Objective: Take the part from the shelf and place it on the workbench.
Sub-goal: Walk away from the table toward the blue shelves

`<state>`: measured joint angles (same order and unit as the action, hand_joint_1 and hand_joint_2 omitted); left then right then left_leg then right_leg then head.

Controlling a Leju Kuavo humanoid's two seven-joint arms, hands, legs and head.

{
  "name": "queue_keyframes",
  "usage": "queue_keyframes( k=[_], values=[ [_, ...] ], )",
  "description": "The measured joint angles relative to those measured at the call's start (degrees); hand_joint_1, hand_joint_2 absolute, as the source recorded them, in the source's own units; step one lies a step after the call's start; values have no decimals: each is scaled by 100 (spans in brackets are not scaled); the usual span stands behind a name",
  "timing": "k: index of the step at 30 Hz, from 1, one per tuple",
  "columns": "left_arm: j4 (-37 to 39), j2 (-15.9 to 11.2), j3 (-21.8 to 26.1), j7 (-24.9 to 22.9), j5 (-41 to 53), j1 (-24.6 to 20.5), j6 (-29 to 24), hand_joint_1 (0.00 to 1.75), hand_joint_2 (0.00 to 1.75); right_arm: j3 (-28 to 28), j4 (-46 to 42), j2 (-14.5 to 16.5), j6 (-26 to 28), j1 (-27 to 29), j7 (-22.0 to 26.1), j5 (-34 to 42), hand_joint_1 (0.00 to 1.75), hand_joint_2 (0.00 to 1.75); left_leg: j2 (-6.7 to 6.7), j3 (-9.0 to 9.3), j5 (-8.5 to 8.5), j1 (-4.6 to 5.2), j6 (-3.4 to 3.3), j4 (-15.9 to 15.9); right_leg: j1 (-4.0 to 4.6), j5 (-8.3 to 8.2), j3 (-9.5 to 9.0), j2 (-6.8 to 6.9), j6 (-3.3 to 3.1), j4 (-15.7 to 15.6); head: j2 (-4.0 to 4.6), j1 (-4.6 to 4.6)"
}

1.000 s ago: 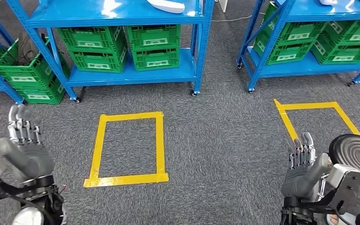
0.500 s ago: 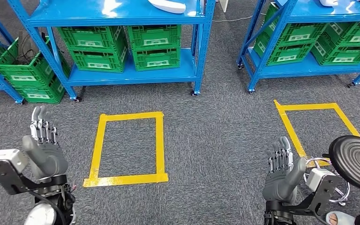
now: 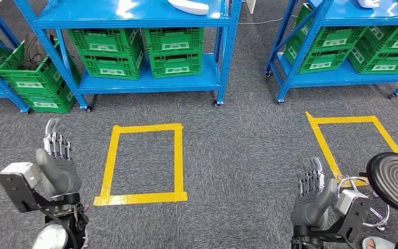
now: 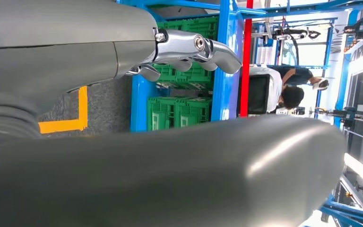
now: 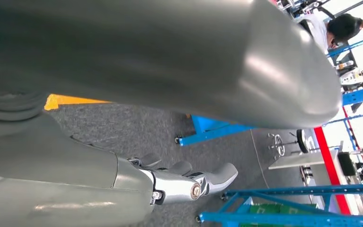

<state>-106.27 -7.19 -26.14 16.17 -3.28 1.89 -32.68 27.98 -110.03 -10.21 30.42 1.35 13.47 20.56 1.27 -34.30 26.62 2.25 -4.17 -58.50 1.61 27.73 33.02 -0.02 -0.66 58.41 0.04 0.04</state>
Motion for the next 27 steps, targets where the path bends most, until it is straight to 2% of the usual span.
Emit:
queue_keyframes(
  k=[27],
  values=[
    [0,-1,-2,-4,9,0,-21,0,0,4,-2,-2,16,-1,-199,-183,0,0,0,0,0,1,0,0,0,0,-1,0,-2,0,0,47]
  ],
)
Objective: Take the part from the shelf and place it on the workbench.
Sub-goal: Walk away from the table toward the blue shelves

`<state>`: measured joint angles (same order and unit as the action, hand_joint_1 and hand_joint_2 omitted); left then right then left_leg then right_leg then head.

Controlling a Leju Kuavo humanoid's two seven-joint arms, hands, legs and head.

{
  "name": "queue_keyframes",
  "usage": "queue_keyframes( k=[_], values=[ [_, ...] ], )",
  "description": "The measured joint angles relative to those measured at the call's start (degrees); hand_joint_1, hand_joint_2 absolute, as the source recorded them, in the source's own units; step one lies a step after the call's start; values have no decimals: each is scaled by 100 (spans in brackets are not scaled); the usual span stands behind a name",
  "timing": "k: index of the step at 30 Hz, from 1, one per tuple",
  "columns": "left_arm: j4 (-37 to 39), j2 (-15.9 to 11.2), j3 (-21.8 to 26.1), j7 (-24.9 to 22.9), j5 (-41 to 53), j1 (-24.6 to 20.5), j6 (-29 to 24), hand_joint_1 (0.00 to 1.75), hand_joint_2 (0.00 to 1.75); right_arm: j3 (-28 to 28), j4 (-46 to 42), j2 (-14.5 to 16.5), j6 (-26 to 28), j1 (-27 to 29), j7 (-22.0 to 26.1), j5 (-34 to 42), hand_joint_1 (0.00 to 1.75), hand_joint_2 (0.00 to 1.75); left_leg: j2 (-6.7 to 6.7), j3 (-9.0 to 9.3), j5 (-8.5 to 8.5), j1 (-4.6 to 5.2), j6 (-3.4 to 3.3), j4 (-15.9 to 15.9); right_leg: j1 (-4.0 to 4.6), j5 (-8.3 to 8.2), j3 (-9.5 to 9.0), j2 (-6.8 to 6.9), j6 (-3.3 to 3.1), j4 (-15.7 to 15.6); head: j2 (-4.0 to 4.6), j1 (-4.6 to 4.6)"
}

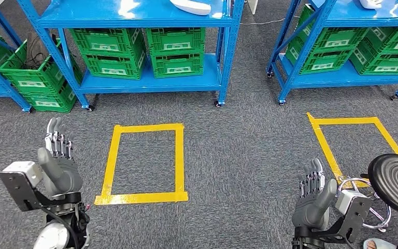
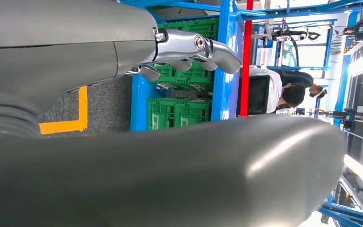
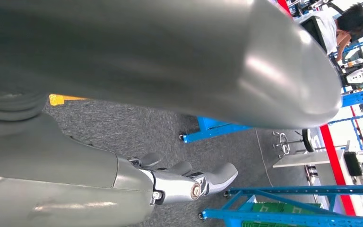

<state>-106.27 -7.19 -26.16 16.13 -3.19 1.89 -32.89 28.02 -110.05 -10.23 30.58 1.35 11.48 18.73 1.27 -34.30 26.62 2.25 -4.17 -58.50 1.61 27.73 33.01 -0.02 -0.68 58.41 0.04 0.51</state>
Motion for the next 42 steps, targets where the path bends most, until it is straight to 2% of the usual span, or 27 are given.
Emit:
queue_keyframes(
  k=[17,23,27,42],
  values=[
    [0,-2,0,-1,0,0,0,0,0,12,0,0,18,-3,-24,-57,0,0,0,0,0,0,0,0,0,0,0,0,0,0,0,4],
    [0,-5,0,-21,-4,0,-1,0,0,30,0,0,194,-15,-180,-385,0,0,0,0,0,0,0,0,0,0,-1,0,0,0,0,9],
    [-2,-9,0,-28,33,1,-22,0,0,48,0,2,432,-54,-297,-798,0,175,0,0,0,0,0,0,0,0,-1,0,0,0,0,11],
    [-4,-9,0,-26,62,4,-35,0,0,59,0,2,304,-66,-133,-732,0,175,0,0,0,0,0,0,0,0,-1,0,0,0,0,12]
  ],
)
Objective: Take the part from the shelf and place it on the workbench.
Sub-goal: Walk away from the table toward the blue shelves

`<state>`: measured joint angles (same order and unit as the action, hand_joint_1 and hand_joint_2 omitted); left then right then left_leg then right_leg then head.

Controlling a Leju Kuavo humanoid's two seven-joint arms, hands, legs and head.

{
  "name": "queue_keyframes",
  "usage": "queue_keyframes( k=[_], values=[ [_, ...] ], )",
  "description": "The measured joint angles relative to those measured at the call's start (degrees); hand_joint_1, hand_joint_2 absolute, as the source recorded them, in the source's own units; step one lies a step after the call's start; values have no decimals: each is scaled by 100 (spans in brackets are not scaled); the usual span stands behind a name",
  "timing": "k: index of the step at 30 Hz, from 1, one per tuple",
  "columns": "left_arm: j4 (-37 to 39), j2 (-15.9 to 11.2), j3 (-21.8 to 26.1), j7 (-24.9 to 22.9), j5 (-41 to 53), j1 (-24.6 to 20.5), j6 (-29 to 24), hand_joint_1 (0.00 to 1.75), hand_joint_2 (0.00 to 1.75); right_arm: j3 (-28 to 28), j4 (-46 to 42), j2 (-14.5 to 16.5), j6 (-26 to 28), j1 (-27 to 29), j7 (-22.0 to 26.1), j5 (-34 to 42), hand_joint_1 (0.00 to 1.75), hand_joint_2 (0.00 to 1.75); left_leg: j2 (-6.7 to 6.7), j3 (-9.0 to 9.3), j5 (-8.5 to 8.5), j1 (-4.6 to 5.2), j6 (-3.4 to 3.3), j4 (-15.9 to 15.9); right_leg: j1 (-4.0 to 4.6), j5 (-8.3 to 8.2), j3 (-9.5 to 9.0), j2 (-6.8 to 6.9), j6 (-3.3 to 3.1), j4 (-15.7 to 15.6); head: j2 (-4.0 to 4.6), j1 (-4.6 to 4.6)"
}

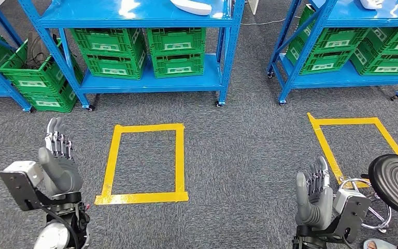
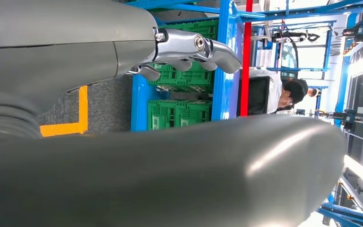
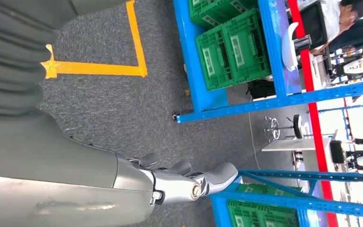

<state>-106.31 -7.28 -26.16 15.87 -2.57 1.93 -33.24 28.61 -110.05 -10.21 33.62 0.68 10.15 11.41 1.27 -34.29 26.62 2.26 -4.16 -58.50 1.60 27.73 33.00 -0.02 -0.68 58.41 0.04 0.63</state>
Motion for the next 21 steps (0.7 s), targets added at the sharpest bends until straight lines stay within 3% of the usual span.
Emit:
queue_keyframes(
  k=[21],
  values=[
    [0,0,0,0,8,7,0,0,0,0,0,0,-31,9,128,76,0,175,0,0,0,0,0,0,0,0,0,0,0,0,0,1]
  ],
)
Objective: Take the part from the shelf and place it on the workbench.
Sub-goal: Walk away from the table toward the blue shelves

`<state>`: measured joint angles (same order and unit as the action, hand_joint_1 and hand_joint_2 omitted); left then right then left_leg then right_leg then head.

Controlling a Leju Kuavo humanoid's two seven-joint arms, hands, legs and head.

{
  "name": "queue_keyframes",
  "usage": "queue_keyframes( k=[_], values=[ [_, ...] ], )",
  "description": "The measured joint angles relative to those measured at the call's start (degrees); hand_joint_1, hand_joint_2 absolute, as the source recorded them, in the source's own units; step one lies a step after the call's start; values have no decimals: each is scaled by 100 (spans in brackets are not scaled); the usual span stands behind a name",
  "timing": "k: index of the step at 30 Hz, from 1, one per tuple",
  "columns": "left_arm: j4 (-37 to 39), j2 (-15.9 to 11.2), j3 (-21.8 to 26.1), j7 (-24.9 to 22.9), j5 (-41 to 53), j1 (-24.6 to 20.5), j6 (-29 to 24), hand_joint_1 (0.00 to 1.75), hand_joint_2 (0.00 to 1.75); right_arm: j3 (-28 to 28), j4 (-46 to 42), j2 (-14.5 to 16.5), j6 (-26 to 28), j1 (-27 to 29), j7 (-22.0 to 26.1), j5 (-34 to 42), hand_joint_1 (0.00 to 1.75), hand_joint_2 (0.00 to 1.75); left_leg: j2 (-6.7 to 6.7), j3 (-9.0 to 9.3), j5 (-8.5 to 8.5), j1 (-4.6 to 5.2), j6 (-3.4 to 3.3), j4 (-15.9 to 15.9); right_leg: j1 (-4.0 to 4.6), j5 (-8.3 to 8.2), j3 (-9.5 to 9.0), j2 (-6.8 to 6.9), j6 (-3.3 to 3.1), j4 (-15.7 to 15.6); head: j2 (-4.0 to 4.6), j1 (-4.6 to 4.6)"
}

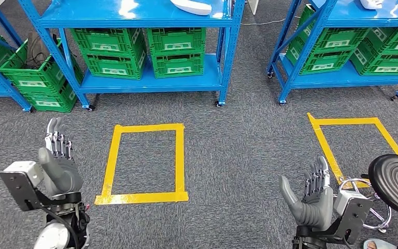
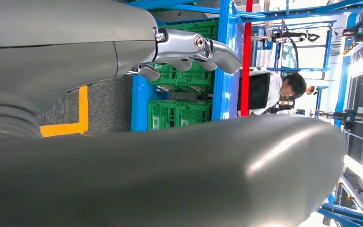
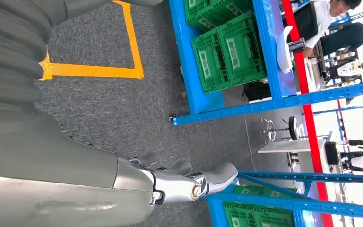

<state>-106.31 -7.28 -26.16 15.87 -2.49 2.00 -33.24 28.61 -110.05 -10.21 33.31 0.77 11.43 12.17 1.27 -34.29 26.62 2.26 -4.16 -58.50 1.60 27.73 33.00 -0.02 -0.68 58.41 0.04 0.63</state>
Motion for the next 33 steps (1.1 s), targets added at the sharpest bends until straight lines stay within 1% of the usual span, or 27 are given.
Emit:
queue_keyframes(
  k=[8,13,18,23,25,26,27,28,29,30,31,32,33],
  values=[
    [0,-1,0,0,1,1,0,0,0,0,15,0,-1,2,13,0,0,175,0,0,0,1,-1,0,0,0,-1,0,0,-1,0,-2],
    [0,0,0,-2,10,1,0,0,0,0,28,1,-38,5,99,2,0,175,0,0,1,8,0,-2,-6,-9,0,0,17,-3,0,1],
    [0,0,0,-9,16,2,0,0,0,0,29,1,-74,2,60,-58,0,175,0,-1,1,17,-1,-3,-17,-12,0,0,32,-5,0,2],
    [0,-1,0,-18,17,2,0,0,0,0,31,1,-74,-1,25,-87,0,175,1,-2,2,31,-11,-8,-33,-13,-1,0,68,-9,0,1],
    [0,-1,0,-19,17,1,0,0,0,0,30,1,-74,-3,10,-104,0,175,-1,5,-7,-1,-29,8,-27,16,21,-2,93,25,0,-11],
    [-1,0,0,-20,19,1,-1,0,0,0,29,1,-72,-7,-1,-129,0,175,-4,11,-14,-22,-40,17,-28,80,69,-3,118,114,0,-5],
    [-1,0,0,-20,20,1,-1,0,0,0,29,1,-65,-12,-20,-159,0,175,-6,16,-20,-43,-51,26,-40,198,166,-5,148,307,0,10],
    [-2,0,0,-20,22,2,-2,0,0,0,30,1,-55,-15,-38,-190,0,175,-8,16,-22,-50,-58,28,-60,360,316,-5,177,614,0,29],
    [-2,0,0,-20,24,4,-2,0,0,1,32,1,-46,-16,-52,-216,0,175,-8,10,-23,-52,-62,27,-86,538,496,-4,196,998,0,54],
    [-1,-1,0,-21,24,7,-2,0,0,2,37,1,-38,-12,-66,-231,0,175,-8,5,-23,-51,-63,26,-107,674,668,-4,203,1361,0,65],
    [-1,-1,0,-23,24,10,-2,0,0,3,43,1,-34,-6,-72,-240,0,175,-8,2,-22,-49,-61,26,-117,722,777,-3,199,1590,0,70],
    [0,-1,0,-25,24,13,-2,0,0,3,48,1,-33,-3,-75,-245,0,175,-8,2,-21,-43,-59,25,-119,667,792,-4,184,1614,0,76],
    [-1,-1,0,-26,24,15,-2,0,0,4,52,1,-32,-4,-78,-246,0,175,-4,6,-21,-32,-55,25,-112,515,695,-4,155,1406,0,85]
  ],
)
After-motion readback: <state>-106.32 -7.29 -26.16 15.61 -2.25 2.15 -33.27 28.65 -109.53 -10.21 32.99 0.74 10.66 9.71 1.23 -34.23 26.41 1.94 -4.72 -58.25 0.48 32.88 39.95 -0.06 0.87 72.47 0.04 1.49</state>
